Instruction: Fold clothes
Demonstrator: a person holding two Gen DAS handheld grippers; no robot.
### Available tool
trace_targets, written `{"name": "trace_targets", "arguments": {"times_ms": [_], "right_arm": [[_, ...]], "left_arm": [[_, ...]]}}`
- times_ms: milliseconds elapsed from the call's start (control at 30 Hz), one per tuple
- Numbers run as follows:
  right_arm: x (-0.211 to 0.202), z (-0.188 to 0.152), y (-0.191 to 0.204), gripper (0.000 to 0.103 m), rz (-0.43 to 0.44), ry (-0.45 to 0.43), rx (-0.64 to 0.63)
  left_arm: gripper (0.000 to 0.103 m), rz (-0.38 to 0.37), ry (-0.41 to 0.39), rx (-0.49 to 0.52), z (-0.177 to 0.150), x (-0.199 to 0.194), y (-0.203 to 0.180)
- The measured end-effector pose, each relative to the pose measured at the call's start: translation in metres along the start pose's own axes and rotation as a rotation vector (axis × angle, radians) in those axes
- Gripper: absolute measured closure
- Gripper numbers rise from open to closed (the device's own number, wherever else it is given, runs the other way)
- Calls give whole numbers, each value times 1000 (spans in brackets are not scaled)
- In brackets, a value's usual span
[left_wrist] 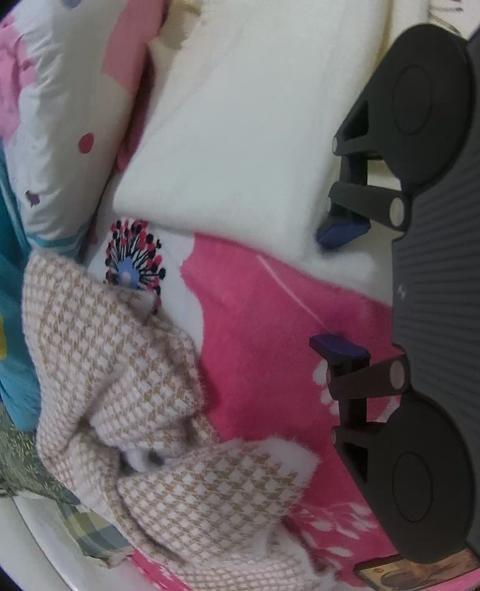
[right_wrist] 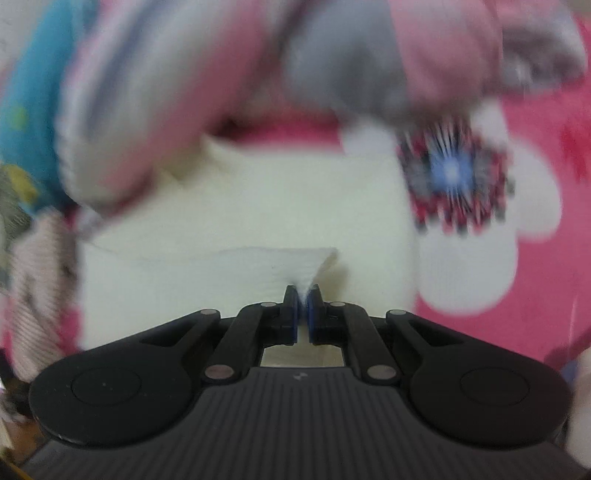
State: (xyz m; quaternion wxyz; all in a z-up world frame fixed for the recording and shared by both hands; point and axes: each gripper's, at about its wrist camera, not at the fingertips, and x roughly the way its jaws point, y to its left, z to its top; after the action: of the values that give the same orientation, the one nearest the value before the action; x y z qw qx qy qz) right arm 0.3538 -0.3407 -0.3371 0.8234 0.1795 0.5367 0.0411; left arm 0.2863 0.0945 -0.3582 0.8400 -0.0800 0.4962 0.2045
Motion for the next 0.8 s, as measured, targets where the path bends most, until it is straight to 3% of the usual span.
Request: {"name": "trace_targets", "arguments": {"times_ms": [100, 233, 300, 467, 567, 733, 800], "right_arm": [[26, -7, -7, 98, -42, 36, -13], [9, -3, 0, 86, -70, 20, -7], [-6, -1, 5, 86, -111, -1, -32], [-62, 2, 31, 86, -207, -128, -235], [-70, 2, 48, 86, -138, -172, -381], [-16, -7, 75, 86, -7, -128, -583], [15, -9, 72, 86, 37, -84, -621]], "left_arm": [[45, -5, 40, 26, 5, -2, 4], [43, -69, 113, 25, 18, -35, 29], [45, -54, 136, 60, 27, -64, 38], [42, -63, 66, 135, 35, -116, 52], [42, -136, 8, 155, 42, -104, 34], [48, -326, -87, 134, 50, -37, -18], [47, -293, -53, 167, 44, 1, -35]]}}
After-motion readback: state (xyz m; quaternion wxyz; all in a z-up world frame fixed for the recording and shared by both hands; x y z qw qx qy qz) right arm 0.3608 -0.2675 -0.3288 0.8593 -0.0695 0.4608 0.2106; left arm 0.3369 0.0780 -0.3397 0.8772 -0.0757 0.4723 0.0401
